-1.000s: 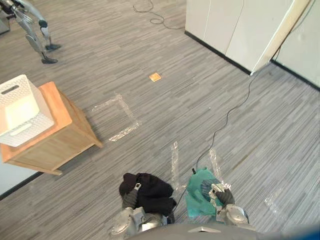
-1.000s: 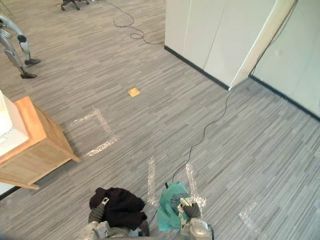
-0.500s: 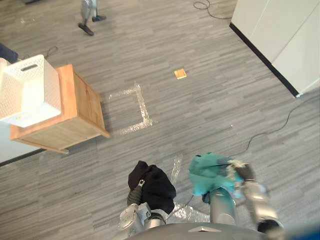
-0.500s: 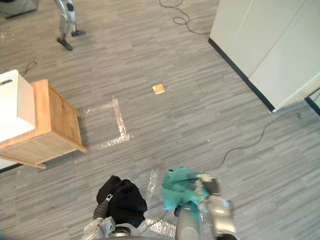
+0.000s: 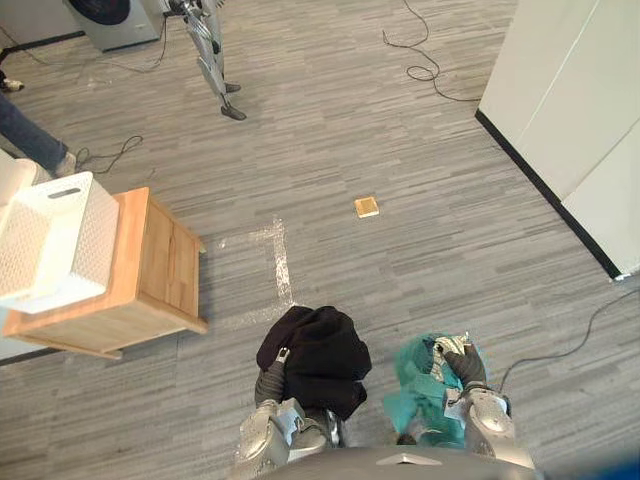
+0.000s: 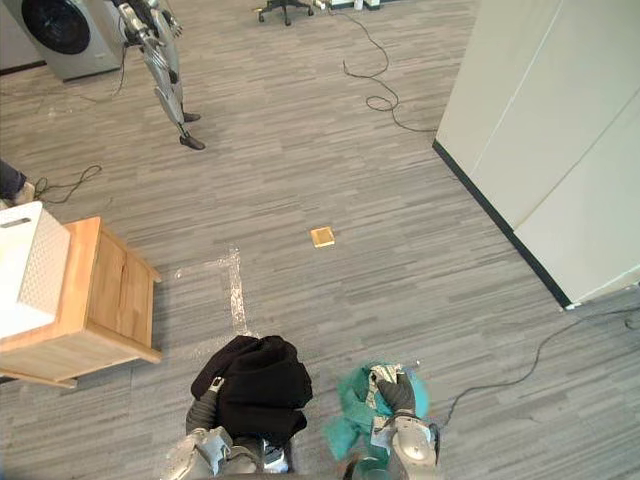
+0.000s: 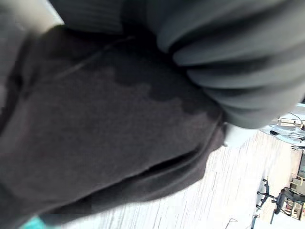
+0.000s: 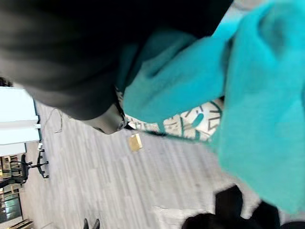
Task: Tidy the bed and pick cloth on bed and put in laundry
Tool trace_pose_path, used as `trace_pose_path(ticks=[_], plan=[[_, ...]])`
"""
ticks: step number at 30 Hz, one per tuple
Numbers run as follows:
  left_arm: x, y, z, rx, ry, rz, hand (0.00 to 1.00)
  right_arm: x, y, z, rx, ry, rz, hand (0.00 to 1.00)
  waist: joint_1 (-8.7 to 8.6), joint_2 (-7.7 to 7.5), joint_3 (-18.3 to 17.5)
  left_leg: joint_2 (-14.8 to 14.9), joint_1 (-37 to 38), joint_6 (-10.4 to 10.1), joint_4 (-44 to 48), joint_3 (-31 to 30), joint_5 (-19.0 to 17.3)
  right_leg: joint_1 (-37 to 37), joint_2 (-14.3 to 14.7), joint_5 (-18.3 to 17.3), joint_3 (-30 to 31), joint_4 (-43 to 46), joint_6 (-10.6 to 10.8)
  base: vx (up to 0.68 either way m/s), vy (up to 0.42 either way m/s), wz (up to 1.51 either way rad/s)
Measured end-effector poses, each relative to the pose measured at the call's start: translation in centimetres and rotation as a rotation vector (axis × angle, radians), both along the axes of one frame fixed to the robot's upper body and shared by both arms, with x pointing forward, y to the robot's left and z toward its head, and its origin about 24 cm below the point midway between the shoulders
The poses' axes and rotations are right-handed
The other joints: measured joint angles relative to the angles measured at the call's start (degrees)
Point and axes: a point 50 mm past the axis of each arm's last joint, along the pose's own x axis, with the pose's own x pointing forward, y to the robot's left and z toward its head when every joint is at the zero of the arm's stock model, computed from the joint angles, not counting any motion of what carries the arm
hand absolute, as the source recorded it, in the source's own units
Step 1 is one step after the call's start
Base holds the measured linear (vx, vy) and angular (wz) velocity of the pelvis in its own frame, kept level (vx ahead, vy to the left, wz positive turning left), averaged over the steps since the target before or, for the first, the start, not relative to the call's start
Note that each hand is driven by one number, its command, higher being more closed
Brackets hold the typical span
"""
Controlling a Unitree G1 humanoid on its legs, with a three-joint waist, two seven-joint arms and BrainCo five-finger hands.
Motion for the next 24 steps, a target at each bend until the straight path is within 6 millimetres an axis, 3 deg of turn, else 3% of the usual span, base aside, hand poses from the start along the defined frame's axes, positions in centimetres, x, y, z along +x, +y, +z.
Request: trace_pose_path(ticks=[1,2,3,5,6,7,8,9,10,11,12,13,15,16,18,21,22,23,24], plan=[[0.2,0.1,0.0,0.004,-0.004,0.0,1.0,-0.2,0.2,-0.4,0.007,0.019,-0.001,1.0,0.33,-1.25,0.06,-1.78,1.37,3.72,-0.66,1.3,1.0,0.79,-1.41,-0.52,1.04,-0.16,1.29,0.6,0.192,0.38],[0.6,0.5,0.3,0.007,-0.02,0.021,1.0,0.1,0.5,-0.3,0.014,0.012,0.006,1.0,-0.94,-3.06,-0.65,-3.77,0.91,6.5,-0.99,2.67,2.5,0.41,-3.36,0.6,1.11,0.32,3.2,0.49,0.148,0.51],[0.9,0.3,0.7,0.004,-0.041,0.021,1.0,0.2,0.5,-0.3,0.013,0.01,0.005,1.0,-1.33,-3.07,-0.49,-3.65,0.24,7.77,0.06,2.97,2.07,-0.12,-3.44,2.07,2.08,0.94,4.41,0.56,0.166,0.54],[1.0,0.3,0.8,0.004,-0.047,0.019,1.0,0.7,0.6,-0.1,0.012,-0.006,0.011,1.0,-0.5,-3.0,-0.39,-3.62,1.71,8.9,-0.02,2.91,0.98,1.27,-3.19,1.11,4.93,-2.43,3.5,0.38,0.104,0.05],[0.9,0.5,0.7,0.008,-0.042,0.023,1.0,0.9,0.6,0.1,0.011,-0.017,0.016,1.0,-0.24,-3.08,-0.33,-3.57,3.71,8.91,0.05,3.44,0.82,3.02,-3.01,2.94,5.54,-6.74,3.18,0.32,0.048,-0.17],[0.7,0.8,0.8,0.016,-0.043,0.033,1.0,0.9,0.8,0.2,0.015,-0.025,0.022,1.0,-0.07,-4.36,-0.04,-2.89,4.84,7.58,2.22,6.46,-0.68,3.27,-3.01,11.63,5.74,-6.12,3.82,0.34,0.069,-0.13],[0.6,1.0,0.7,0.026,-0.034,0.03,1.0,0.9,0.8,0.0,0.015,-0.018,0.022,1.0,-0.3,-3.52,-0.6,-2.04,5.71,5.38,2.36,8.05,-3.1,2.3,-3.1,10.8,5.45,-1.65,4.85,0.2,0.08,-0.04],[0.4,0.8,0.5,0.024,-0.026,0.021,1.0,0.7,0.7,-0.1,0.009,-0.01,0.021,1.0,-0.31,-2.95,-1.21,-2.01,7.42,4.73,0.02,8.51,-4.92,0.8,-3.1,10.1,5.44,3.07,5.67,0.26,0.149,0.22],[0.3,0.9,0.5,0.038,-0.02,0.007,1.0,0.1,0.3,-0.7,0.0,0.022,0.014,1.0,-0.75,-3.39,-2.3,-4.1,10.93,2.73,-5.53,7.2,-7.63,-4.17,-4.82,8.99,5.47,15.47,6.17,0.3,0.114,0.51],[0.2,1.3,0.5,0.054,-0.019,0.001,1.0,-0.1,0.5,-1.0,0.007,0.036,0.013,1.0,-1.66,-5.96,-2.92,-7.06,13.12,2.86,-8.77,6.33,-7.36,-10.21,-8.46,11.37,5.78,28.22,8.16,0.4,0.067,0.64],[0.2,1.5,0.5,0.062,-0.019,-0.004,1.0,-0.1,0.5,-1.0,0.009,0.039,0.011,1.0,-1.96,-6.97,-2.7,-7.97,13.99,3.13,-9.62,5.63,-7.15,-12.73,-9.91,14.38,6.13,33.98,8.49,0.42,-0.046,0.79],[0.2,1.6,0.5,0.068,-0.013,-0.009,1.0,-0.2,0.5,-1.1,0.01,0.045,0.005,1.0,-2.94,-7.47,-2.29,-8.57,14.86,3.45,-9.51,3.5,-7.4,-17.15,-12.28,16.14,5.87,43.94,7.44,0.46,-0.084,0.8],[0.1,1.8,0.4,0.078,0.0,-0.022,1.0,-0.2,0.3,-1.2,0.009,0.05,-0.002,1.0,-3.58,-7.28,-2.11,-8.37,17.89,2.99,-10.68,-0.57,-7.84,-21.39,-15.2,10.24,2.16,52.65,3.41,0.33,-0.07,0.86],[0.1,1.8,0.4,0.091,0.001,-0.03,1.0,-0.3,0.1,-1.2,0.007,0.05,-0.01,1.0,-3.95,-5.6,-1.54,-7.23,20.18,2.55,-11.97,-2.96,-7.58,-23.27,-16.21,6.42,-0.55,53.53,1.17,0.43,-0.142,0.82],[0.3,1.9,0.5,0.095,-0.007,-0.028,1.0,0.0,0.1,-0.9,0.005,0.033,-0.01,1.0,-4.32,-3.94,-1.03,-4.93,23.06,1.49,-13.32,-5.29,-6.94,-27.14,-15.76,2.88,-2.34,49.69,-0.27,0.5,-0.231,0.76],[0.8,1.8,0.6,0.101,-0.018,-0.033,1.0,0.8,0.3,0.2,0.009,-0.024,-0.006,1.0,-4.54,-2.7,-0.83,-0.7,23.83,0.1,-12.95,-8.35,-6.15,-33.92,-9.7,1.96,2.89,27.77,1.8,0.39,-0.373,0.69],[0.8,1.8,0.3,0.106,-0.005,-0.04,1.0,1.2,0.4,0.7,0.011,-0.05,-0.006,1.0,-4.75,-3.45,-1.04,0.27,23.79,-1.95,-12.99,-9.16,-5.65,-34.14,-7.38,5.94,8.3,14.02,3.22,0.34,-0.376,0.82],[0.9,1.8,0.3,0.107,-0.004,-0.042,1.0,1.1,0.3,0.8,0.012,-0.057,-0.009,1.0,-5.03,-4.52,-1.29,0.48,23.79,-3.99,-13.08,-9.76,-5.7,-33.34,-6.89,9.43,11.61,6.86,3.0,0.53,-0.567,1.22],[1.2,0.9,-0.2,0.082,0.017,-0.035,1.0,1.1,-0.3,0.6,-0.006,-0.044,-0.012,1.0,-5.29,-1.09,-0.46,4.52,25.29,-8.42,-14.67,-9.52,-6.6,-30.52,-3.64,18.04,11.93,2.58,3.35,0.42,-0.439,0.96]])
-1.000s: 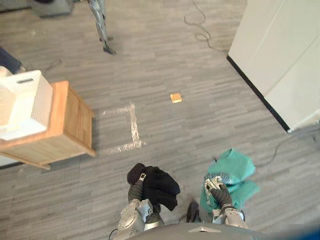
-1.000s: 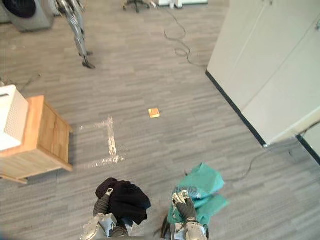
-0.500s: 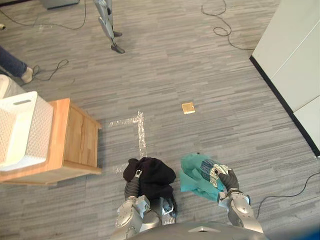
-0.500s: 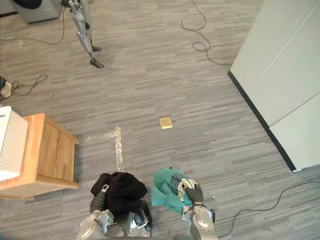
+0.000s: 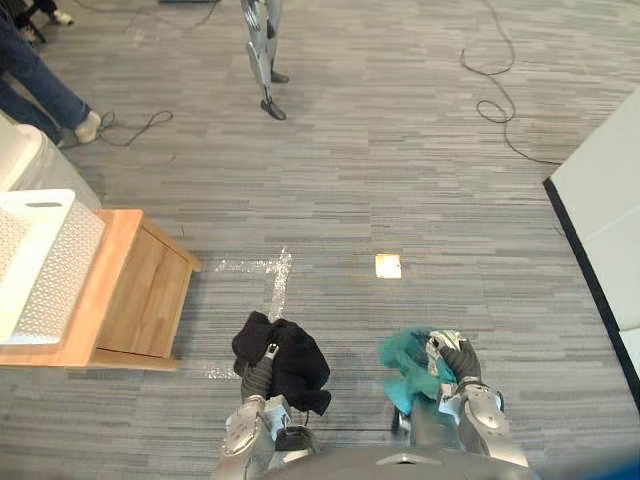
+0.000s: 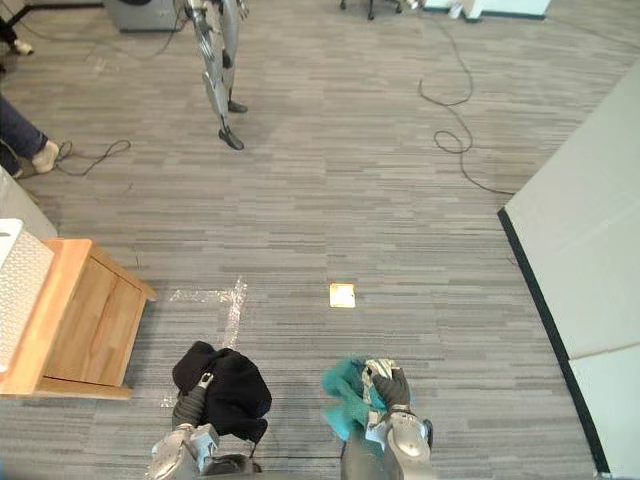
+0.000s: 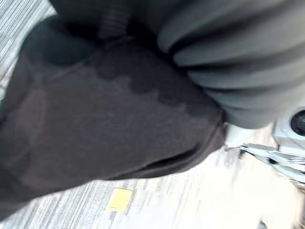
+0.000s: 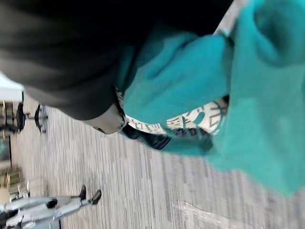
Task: Tidy the bed and pick cloth on bed and put in laundry
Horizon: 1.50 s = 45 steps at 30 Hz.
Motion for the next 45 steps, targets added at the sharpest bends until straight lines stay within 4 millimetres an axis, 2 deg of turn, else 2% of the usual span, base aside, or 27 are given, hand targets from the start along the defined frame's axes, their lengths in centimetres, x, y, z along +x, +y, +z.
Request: trace_pose_path(ticks=[3,6,9,11,12,14,16,18,19,20,21,22,23,24,25,26,29,31,32,33,35,37,39,40,42,43,45], plan=[[0.0,0.0,0.1,0.002,-0.01,0.005,1.0,0.4,0.6,0.4,0.012,-0.021,0.016,1.0,1.05,0.44,0.31,1.1,0.87,-0.65,-2.14,1.53,5.77,-0.83,0.85,-7.61,-0.99,8.15,-2.1,0.32,-0.38,0.55],[0.1,0.6,0.4,0.007,-0.026,0.045,1.0,0.6,2.0,1.0,0.032,-0.051,0.083,1.0,1.47,0.64,0.39,3.84,0.5,0.11,1.22,1.09,7.42,2.07,0.69,-13.27,-5.76,11.16,-3.38,0.19,-0.289,0.83],[0.6,0.9,1.2,0.007,-0.069,0.062,1.0,0.8,3.2,1.8,0.053,-0.087,0.137,1.0,1.66,-0.11,0.87,8.22,-9.67,5.17,20.2,0.96,9.86,9.33,-0.98,-17.12,-13.28,9.39,-3.08,0.13,-0.237,1.36],[0.5,1.1,1.5,-0.005,-0.087,0.088,1.0,1.2,3.2,2.3,0.046,-0.111,0.143,1.0,2.62,0.07,0.72,10.32,-14.95,6.34,30.36,8.29,5.78,14.67,-1.41,-18.0,-17.88,5.84,-3.8,0.16,-0.076,0.97],[0.3,1.2,1.4,-0.009,-0.084,0.094,1.0,1.4,3.1,2.3,0.045,-0.116,0.144,1.0,2.59,0.38,0.49,9.96,-15.66,6.5,30.6,10.32,4.36,15.47,-1.51,-18.0,-18.75,4.98,-3.71,0.17,0.023,0.78],[-0.3,1.3,1.1,-0.007,-0.066,0.101,1.0,2.0,3.1,2.2,0.034,-0.115,0.158,1.0,2.66,0.93,0.04,4.54,-17.38,6.84,23.2,16.05,1.07,18.22,-3.32,-17.83,-22.32,3.33,-2.67,0.2,0.102,0.68],[-0.5,1.3,1.1,-0.005,-0.06,0.095,1.0,2.0,2.6,1.8,0.014,-0.094,0.163,1.0,2.72,1.0,-0.05,1.2,-18.86,7.38,15.76,19.65,1.66,19.8,-5.13,-17.32,-25.62,3.29,-0.62,0.29,0.206,0.8],[-0.6,1.4,1.0,-0.006,-0.053,0.1,1.0,1.7,2.1,1.0,-0.007,-0.055,0.159,1.0,3.17,-0.1,-0.67,-2.04,-19.33,9.37,12.34,23.64,4.62,21.73,-7.83,-16.69,-28.67,2.85,1.81,0.37,0.271,1.13],[-0.2,1.3,1.1,-0.007,-0.065,0.099,1.0,1.6,1.9,0.9,-0.012,-0.046,0.155,1.0,1.97,-1.19,-1.26,-3.72,-20.2,11.59,13.9,25.85,5.71,23.66,-9.18,-15.07,-31.0,1.21,3.0,0.38,0.231,1.54],[0.3,1.7,1.4,0.009,-0.083,0.097,1.0,1.6,1.8,0.8,-0.009,-0.045,0.144,1.0,2.25,-2.61,-0.49,-1.02,-23.97,11.87,23.19,28.51,3.92,27.09,-9.3,-12.93,-31.91,-0.66,3.73,0.38,0.228,1.58],[0.4,1.9,1.5,0.017,-0.086,0.099,1.0,1.7,1.9,0.8,-0.004,-0.042,0.142,1.0,2.89,-3.23,-0.59,-0.58,-24.53,11.1,23.14,30.93,1.83,28.23,-10.0,-12.76,-32.23,-0.83,4.07,0.32,0.217,1.42],[0.2,1.5,1.4,0.01,-0.078,0.083,1.0,1.9,1.4,1.0,-0.016,-0.055,0.127,1.0,2.03,-2.78,-1.55,-1.64,-23.07,12.1,9.63,36.19,3.56,30.05,-9.83,-12.9,-34.74,0.72,4.93,0.21,0.188,1.03],[0.1,1.3,1.3,0.011,-0.074,0.077,1.0,1.9,1.2,0.7,-0.022,-0.043,0.127,1.0,1.71,-2.49,-1.73,-1.32,-22.63,17.56,7.37,37.43,7.23,30.78,-9.54,-13.0,-35.39,1.97,6.36,0.26,0.224,1.22],[0.2,1.5,1.3,0.029,-0.063,0.066,1.0,2.3,1.4,0.5,-0.02,-0.032,0.139,1.0,1.92,-4.37,-2.68,-3.21,-22.83,19.79,8.64,36.89,6.42,30.94,-11.57,-16.49,-34.06,2.6,8.77,0.25,0.203,0.69],[0.1,1.5,1.3,0.036,-0.063,0.064,1.0,2.7,1.9,1.0,-0.015,-0.056,0.165,1.0,2.52,-3.95,-2.77,-3.94,-22.33,17.99,8.54,35.72,4.28,30.92,-10.5,-16.71,-33.99,-1.3,8.61,0.3,0.211,0.68],[0.2,1.5,1.4,0.047,-0.067,0.054,1.0,3.1,2.5,1.3,0.002,-0.079,0.176,1.0,2.38,-4.14,-2.8,-5.13,-21.85,17.56,8.64,34.93,2.81,30.57,-10.39,-12.76,-33.72,-3.92,6.43,0.24,0.158,0.36],[0.0,1.3,1.3,0.058,-0.06,0.016,1.0,3.1,2.8,1.3,0.009,-0.081,0.19,1.0,2.68,-3.34,-3.65,-7.17,-20.31,15.96,7.91,34.03,1.0,28.08,-14.22,-9.98,-33.95,4.85,4.5,0.25,0.142,0.3],[-0.2,1.4,1.4,0.073,-0.065,-0.011,1.0,2.9,2.9,1.2,0.004,-0.074,0.192,1.0,1.61,-3.24,-3.69,-10.34,-16.9,15.27,4.4,30.55,0.6,24.27,-20.14,-4.6,-32.23,21.39,-3.79,0.25,0.167,0.8],[-0.2,1.6,1.7,0.093,-0.071,-0.026,1.0,2.2,2.7,0.8,-0.01,-0.053,0.191,1.0,0.65,-3.44,-3.78,-11.8,-15.11,14.91,2.53,26.56,0.39,20.09,-22.16,-2.63,-27.12,32.55,-9.69,0.24,0.1,1.05],[0.0,1.7,1.8,0.102,-0.077,-0.031,1.0,2.0,2.7,0.7,-0.013,-0.049,0.189,1.0,0.09,-3.77,-3.86,-12.18,-14.44,14.84,1.9,25.25,0.39,16.86,-21.76,-4.74,-23.34,37.74,-9.18,0.4,0.073,1.37],[0.1,2.6,1.9,0.157,-0.072,-0.063,1.0,2.0,3.3,0.8,0.011,-0.055,0.178,1.0,-1.55,-3.8,-3.69,-11.92,-11.24,14.23,-0.02,19.8,0.98,7.06,-14.97,-11.49,-12.15,45.76,-3.53,0.4,0.01,1.35],[0.6,3.0,2.2,0.179,-0.087,-0.078,1.0,2.1,3.6,1.3,0.02,-0.081,0.173,1.0,-1.63,-3.71,-3.52,-11.74,-8.55,14.01,-0.67,16.53,1.1,3.43,-12.8,-15.12,-11.49,42.58,-1.62,0.35,-0.041,1.16],[0.9,3.2,2.4,0.192,-0.098,-0.083,1.0,2.2,3.5,1.7,0.024,-0.105,0.164,1.0,-1.61,-3.62,-3.37,-11.65,-6.88,13.93,-1.3,14.09,1.14,0.96,-11.34,-16.53,-11.5,36.73,-2.02,0.38,-0.173,1.07],[1.3,3.2,2.6,0.197,-0.111,-0.087,1.0,2.3,3.5,2.0,0.025,-0.121,0.161,1.0,-1.88,-4.23,-3.71,-11.26,-6.36,13.3,-1.52,12.22,1.08,-1.15,-9.22,-16.85,-11.1,28.56,-2.07,0.4,-0.302,1.08],[1.8,3.2,2.9,0.206,-0.132,-0.101,1.0,2.6,3.5,2.3,0.024,-0.135,0.163,1.0,-2.07,-5.02,-3.8,-10.07,-6.23,9.91,-1.45,10.62,0.57,-2.38,-4.88,-14.64,-8.08,14.79,-1.27,0.31,-0.316,0.99],[2.0,3.4,3.0,0.221,-0.135,-0.119,1.0,2.8,3.6,2.4,0.026,-0.141,0.165,1.0,-2.26,-6.99,-3.53,-9.78,-6.42,7.24,-0.55,10.34,-0.24,-1.54,-2.81,-5.25,-4.79,5.47,-2.06,0.22,-0.273,0.55],[2.1,2.5,2.3,0.197,-0.111,-0.131,1.0,3.1,3.1,2.6,0.005,-0.15,0.165,1.0,-1.77,-4.04,-2.4,-6.36,-5.59,4.09,-1.63,11.75,0.58,1.1,0.48,-4.27,-6.12,1.86,-2.16,0.25,-0.235,0.18]])
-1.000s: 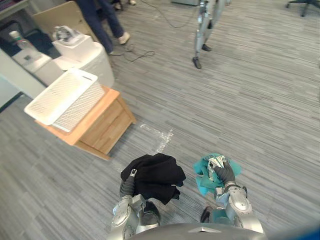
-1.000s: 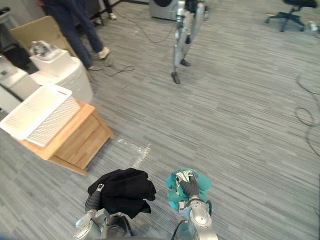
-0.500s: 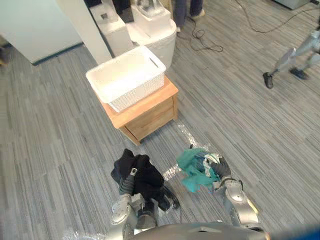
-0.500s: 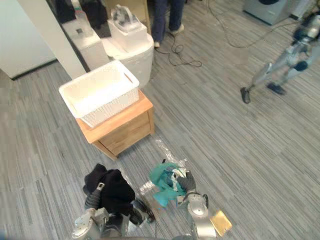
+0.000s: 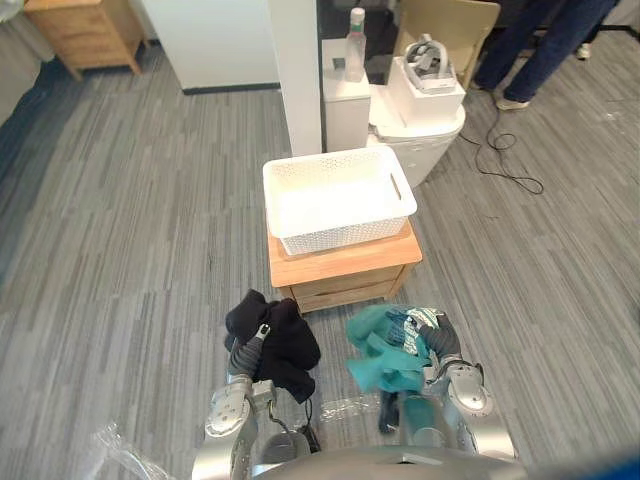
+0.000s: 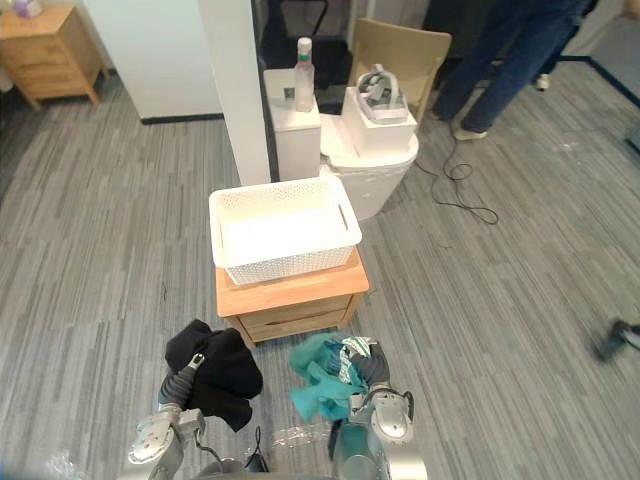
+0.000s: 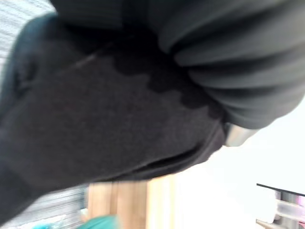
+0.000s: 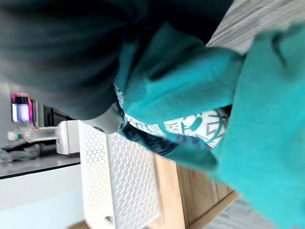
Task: Tidy the bed and pick cloth on bed and put in laundry
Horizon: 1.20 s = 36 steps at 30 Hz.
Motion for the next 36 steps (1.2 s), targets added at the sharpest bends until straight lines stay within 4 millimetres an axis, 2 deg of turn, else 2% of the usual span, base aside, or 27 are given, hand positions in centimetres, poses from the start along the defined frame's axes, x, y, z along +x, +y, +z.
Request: trace_pose_path(ticks=[3,6,8,9,11,12,13,14,15,17,18,20,21,22,23,24,26,28,29,32,34,36], plan=[[0.4,-1.5,0.0,-0.023,-0.007,-0.032,1.0,-0.2,-0.9,0.1,-0.007,-0.007,-0.033,1.0,-0.72,1.9,1.06,1.23,3.28,-1.2,-4.04,2.45,3.37,2.75,1.57,-0.86,-2.12,-1.3,-1.42,0.26,-0.178,0.14],[0.5,-2.2,0.0,-0.04,-0.017,-0.051,1.0,-1.0,-0.7,-0.3,-0.001,0.013,-0.03,1.0,-0.5,2.51,1.39,2.0,5.66,-1.64,-1.93,2.34,3.44,8.13,2.39,-2.24,-2.34,-4.78,-1.34,0.13,-0.015,0.13],[0.1,-2.1,-0.2,-0.042,-0.003,-0.049,1.0,-1.2,-0.3,-0.4,0.005,0.018,-0.016,1.0,-0.33,2.37,1.49,3.43,2.67,-1.48,7.67,2.07,2.62,10.43,1.82,-3.2,-2.18,-6.9,-1.11,0.05,-0.001,0.11],[-0.2,-2.1,-0.4,-0.045,0.006,-0.045,1.0,-1.4,-0.3,-0.3,0.002,0.017,-0.003,1.0,-0.04,2.66,1.67,5.14,-0.27,-1.2,16.14,1.75,2.82,11.99,1.51,-3.18,-2.17,-8.18,-1.11,0.07,-0.005,-0.02],[-1.0,-2.4,-0.8,-0.074,0.028,-0.024,1.0,-1.6,-0.6,0.3,-0.013,-0.009,0.008,1.0,0.15,4.76,2.4,8.99,-5.02,0.46,28.88,0.49,5.3,14.96,2.17,-3.02,-2.0,-10.18,-1.33,0.13,0.033,-0.13],[-1.2,-2.3,-0.9,-0.074,0.034,-0.02,1.0,-1.5,-0.7,0.4,-0.015,-0.014,0.008,1.0,0.07,4.69,2.46,9.47,-5.91,0.7,30.95,0.56,6.7,15.47,2.02,-2.89,-1.88,-10.74,-1.54,0.18,0.051,-0.09],[-1.6,-2.2,-1.0,-0.073,0.046,-0.019,1.0,-1.4,-0.7,0.5,-0.016,-0.018,0.009,1.0,0.17,3.91,2.37,9.77,-7.03,0.57,32.1,1.16,5.65,15.93,1.39,-2.57,-1.36,-11.81,-2.07,0.15,0.031,-0.08],[-1.7,-2.3,-1.1,-0.075,0.048,-0.021,1.0,-1.3,-0.9,0.6,-0.021,-0.023,0.007,1.0,0.28,3.94,2.23,9.74,-6.96,0.44,30.43,1.73,3.67,15.75,1.18,-2.59,-0.78,-11.92,-2.11,0.18,0.046,-0.19],[-1.8,-2.4,-1.1,-0.078,0.052,-0.025,1.0,-0.9,-1.4,0.9,-0.033,-0.036,-0.003,1.0,0.23,3.79,2.3,9.6,-6.94,0.53,25.16,2.52,0.8,15.67,0.71,-2.59,0.06,-12.18,-2.12,0.18,0.071,-0.26],[-2.0,-2.5,-1.2,-0.088,0.056,-0.029,1.0,-0.6,-1.6,1.3,-0.035,-0.056,-0.012,1.0,0.26,3.18,2.5,9.64,-6.88,0.01,15.59,2.65,0.16,15.92,-0.08,-2.45,1.2,-12.53,-1.88,0.19,0.123,-0.32],[-2.0,-2.6,-1.1,-0.093,0.051,-0.031,1.0,-0.4,-1.5,1.8,-0.031,-0.078,-0.01,1.0,0.33,2.25,2.99,9.65,-7.02,-0.87,10.27,3.26,0.95,16.52,-1.37,-2.7,1.39,-12.55,-1.18,0.18,0.212,-0.31],[-2.2,-3.0,-1.0,-0.111,0.048,-0.026,1.0,-0.8,-1.6,2.3,-0.032,-0.097,-0.013,1.0,0.25,1.51,3.15,9.7,-7.74,-1.7,4.59,4.98,4.12,18.37,-3.38,-3.2,1.48,-12.61,2.07,0.21,0.288,-0.2],[-2.4,-3.1,-1.0,-0.115,0.047,-0.03,1.0,-0.9,-1.7,2.4,-0.033,-0.103,-0.015,1.0,0.37,1.88,2.91,9.96,-7.76,-1.64,2.81,5.77,5.61,18.92,-3.6,-3.45,1.45,-12.61,3.16,0.24,0.329,-0.18],[-2.9,-3.2,-0.9,-0.124,0.045,-0.03,1.0,-1.2,-1.7,2.7,-0.032,-0.111,-0.014,1.0,0.41,3.65,1.86,10.77,-7.81,-0.73,0.43,6.73,12.92,19.68,-3.46,-3.97,1.65,-12.49,5.42,0.28,0.33,-0.26],[-3.2,-2.9,-0.8,-0.121,0.047,-0.02,1.0,-1.7,-1.0,2.1,-0.015,-0.08,-0.001,1.0,0.71,2.11,1.0,9.82,-7.18,-2.79,1.95,7.27,14.15,20.05,-5.16,-4.03,2.15,-12.47,6.86,0.27,0.311,-0.23],[-3.3,-2.6,-0.7,-0.11,0.044,-0.018,1.0,-1.8,-0.6,2.1,-0.005,-0.084,0.008,1.0,0.67,1.16,0.4,9.12,-7.26,-2.07,2.19,7.67,13.26,19.89,-5.96,-3.61,1.37,-12.37,7.44,0.24,0.238,-0.21],[-3.6,-1.2,0.1,-0.066,0.017,-0.01,1.0,-2.0,1.9,2.5,0.063,-0.099,0.081,1.0,1.03,-1.81,-0.72,7.36,-7.48,-0.51,4.16,9.65,10.38,19.65,-8.56,-2.34,-0.41,-12.67,9.03,0.19,0.181,-0.19],[-3.6,-1.0,0.2,-0.064,0.013,-0.004,1.0,-1.9,2.8,2.9,0.091,-0.116,0.102,1.0,1.02,-2.41,-1.43,7.42,-6.72,-0.34,5.49,10.91,8.4,19.93,-8.99,-1.34,-0.41,-12.57,9.97,0.14,0.134,-0.29],[-3.6,-1.1,0.2,-0.068,0.009,-0.011,1.0,-1.5,2.9,3.3,0.095,-0.138,0.115,1.0,1.13,-2.96,-1.97,7.4,-5.84,-1.43,5.59,11.73,7.51,19.9,-9.13,-1.06,-0.37,-12.47,10.39,0.11,0.102,-0.36],[-3.2,-1.5,0.2,-0.075,0.003,-0.036,1.0,-1.2,2.6,3.4,0.086,-0.154,0.117,1.0,0.82,-2.31,-2.19,7.34,-5.71,-2.51,5.19,12.01,5.63,16.96,-9.24,-1.22,0.2,-8.64,10.06,0.08,0.076,-0.26],[-2.8,-1.8,0.3,-0.08,-0.005,-0.054,1.0,-0.8,2.2,3.3,0.067,-0.155,0.12,1.0,0.77,-1.64,-1.96,7.17,-5.38,-2.61,3.95,12.7,5.87,12.09,-9.84,-1.9,1.22,-0.78,8.92,0.07,0.084,-0.21],[-2.5,-1.5,0.4,-0.054,-0.009,-0.082,1.0,0.0,1.9,3.2,0.05,-0.158,0.12,1.0,0.33,-2.44,-1.35,6.93,-2.35,-2.34,2.24,14.57,6.72,5.43,-11.88,-1.58,1.52,13.0,7.9,0.09,0.054,-0.22]])
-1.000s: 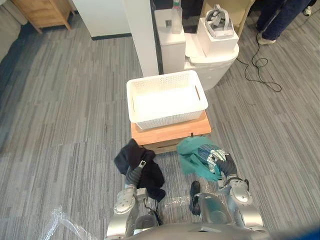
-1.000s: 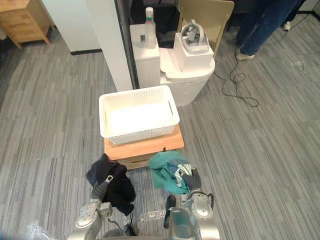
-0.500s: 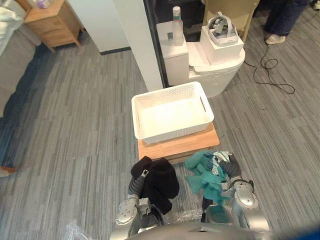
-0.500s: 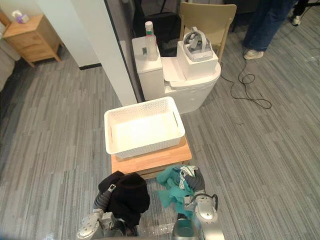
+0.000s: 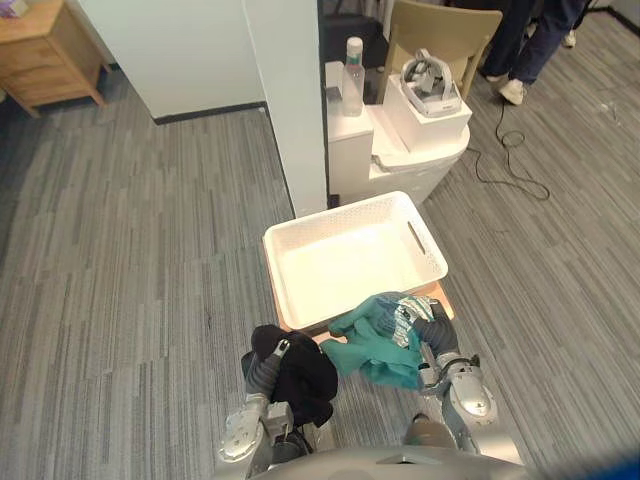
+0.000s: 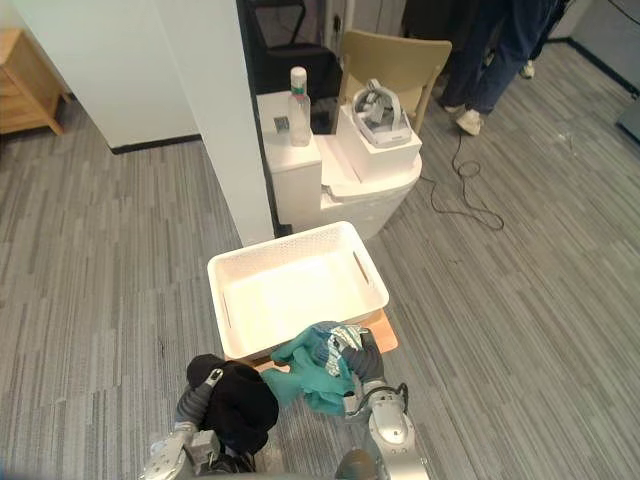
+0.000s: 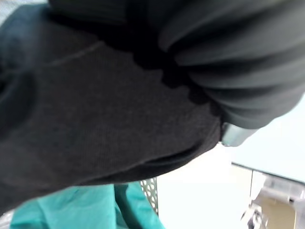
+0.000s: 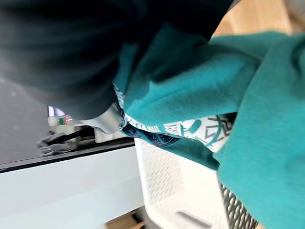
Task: Tidy the bed and pick cloth on bed and put in laundry
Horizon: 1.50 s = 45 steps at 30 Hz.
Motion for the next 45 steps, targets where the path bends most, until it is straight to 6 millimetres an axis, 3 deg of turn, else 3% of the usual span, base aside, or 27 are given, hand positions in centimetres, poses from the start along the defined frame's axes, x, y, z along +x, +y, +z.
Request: trace_pose_path(ticks=[1,2,3,4,5,6,8,9,12,14,17,24,32,36,42,45], plan=[[0.2,0.0,0.1,0.003,-0.007,-0.004,1.0,0.2,0.1,0.0,0.001,-0.003,0.0,1.0,-0.05,0.58,0.42,0.44,0.74,0.02,-0.5,0.34,0.03,-0.9,0.03,-1.5,-0.08,1.5,-0.92,0.1,-0.051,-0.23],[0.3,0.5,0.1,0.02,-0.006,-0.001,1.0,0.6,0.4,0.3,0.006,-0.016,0.009,1.0,-0.19,0.63,0.37,1.03,1.58,-0.18,-1.09,0.51,0.17,-1.03,1.04,-5.17,-0.64,-0.41,-2.02,0.11,-0.105,-0.18],[0.7,1.2,0.3,0.05,-0.015,-0.007,1.0,1.1,0.6,0.9,0.005,-0.046,0.015,1.0,-0.26,0.02,0.21,1.71,1.74,-0.44,-1.26,0.67,0.45,-1.08,3.18,-4.86,-1.08,-8.32,-2.71,0.11,-0.135,-0.1],[0.8,1.4,0.3,0.056,-0.016,-0.01,1.0,1.2,0.5,1.0,0.003,-0.052,0.012,1.0,-0.27,-0.43,0.13,1.63,1.69,-0.57,-1.22,0.65,0.52,-1.03,3.56,-3.53,-1.1,-10.34,-3.28,0.09,-0.13,0.06],[1.4,1.5,0.4,0.064,-0.023,-0.017,1.0,1.4,-0.1,1.3,-0.011,-0.069,-0.009,1.0,-0.38,-1.8,-0.04,0.87,1.5,-1.16,-1.25,0.15,0.6,0.12,4.27,-0.06,-1.57,-14.72,-2.82,0.1,-0.116,0.04],[1.8,1.4,0.3,0.061,-0.025,-0.017,1.0,1.5,-0.7,1.5,-0.021,-0.074,-0.032,1.0,-0.01,-1.3,0.04,1.34,1.52,-1.62,-1.74,-0.02,1.0,0.8,4.96,0.41,-1.49,-16.36,-2.71,0.12,-0.103,0.06],[2.1,0.4,0.2,0.02,-0.032,-0.003,1.0,1.9,-3.5,3.1,-0.075,-0.146,-0.119,1.0,-0.47,1.06,0.45,1.53,1.66,-2.38,-5.26,-0.04,3.13,2.08,6.6,1.0,-2.76,-20.09,-2.5,0.13,-0.082,0.06],[2.0,0.2,0.2,0.01,-0.029,0.004,1.0,1.9,-4.1,3.5,-0.094,-0.161,-0.136,1.0,-0.76,1.35,0.49,1.56,2.13,-2.35,-5.93,-0.06,3.47,2.67,7.01,1.0,-3.15,-20.59,-2.51,0.1,-0.057,0.06],[1.7,-0.1,0.0,-0.009,-0.02,0.019,1.0,2.1,-6.7,6.9,-0.169,-0.299,-0.209,1.0,-0.82,1.49,0.22,1.49,4.76,-2.45,-8.28,0.1,3.89,5.67,7.96,1.04,-3.62,-22.34,-2.45,0.07,-0.009,0.03],[1.8,0.3,0.1,-0.007,-0.026,0.035,1.0,2.7,-7.4,10.7,-0.193,-0.466,-0.232,1.0,-1.04,1.27,0.06,0.79,5.13,-2.45,-9.05,0.17,3.89,6.4,7.92,2.73,-3.69,-24.69,-2.06,0.02,0.013,-0.01],[1.8,0.4,-0.1,-0.012,-0.018,0.043,1.0,4.0,-6.6,13.7,-0.205,-0.603,-0.179,1.0,-0.94,1.09,-0.07,0.14,5.52,-2.44,-9.09,0.18,3.88,8.07,7.7,5.29,-3.72,-27.82,-1.47,0.01,0.039,-0.01],[0.6,1.0,-1.6,-0.044,0.057,0.098,1.0,5.7,-2.5,16.0,-0.155,-0.716,0.009,1.0,-0.68,1.33,-1.63,-0.33,6.86,-2.43,-9.09,0.19,3.87,10.45,7.34,5.87,-4.91,-29.05,-1.34,0.0,-0.003,0.03],[0.1,1.0,-2.2,-0.07,0.09,0.136,1.0,6.7,2.1,14.8,-0.123,-0.673,0.198,1.0,-0.61,1.97,-3.76,-0.57,7.39,-2.43,-7.88,0.16,3.88,11.3,6.79,7.75,-5.09,-29.47,-0.98,-0.01,-0.008,-0.02],[0.0,1.0,-2.3,-0.07,0.094,0.139,1.0,7.0,3.2,14.1,-0.12,-0.641,0.248,1.0,-0.18,2.63,-4.98,-0.88,7.29,-2.42,-8.36,-0.24,3.87,11.54,6.52,8.56,-5.9,-29.55,-0.76,-0.03,-0.01,0.09],[-0.4,1.5,-2.4,-0.053,0.106,0.156,1.0,7.4,4.8,10.9,-0.129,-0.496,0.301,1.0,0.21,2.71,-5.25,-1.82,7.01,-2.4,-8.76,-1.57,3.85,12.36,5.55,8.57,-7.85,-29.56,-0.74,-0.03,-0.014,0.15],[-0.5,2.0,-2.6,-0.034,0.121,0.151,1.0,7.4,5.4,9.3,-0.14,-0.427,0.327,1.0,0.58,2.48,-4.96,-1.48,3.48,-0.82,-2.04,-2.96,2.68,12.13,3.68,8.58,-8.2,-28.9,-0.76,-0.03,-0.002,0.17]])
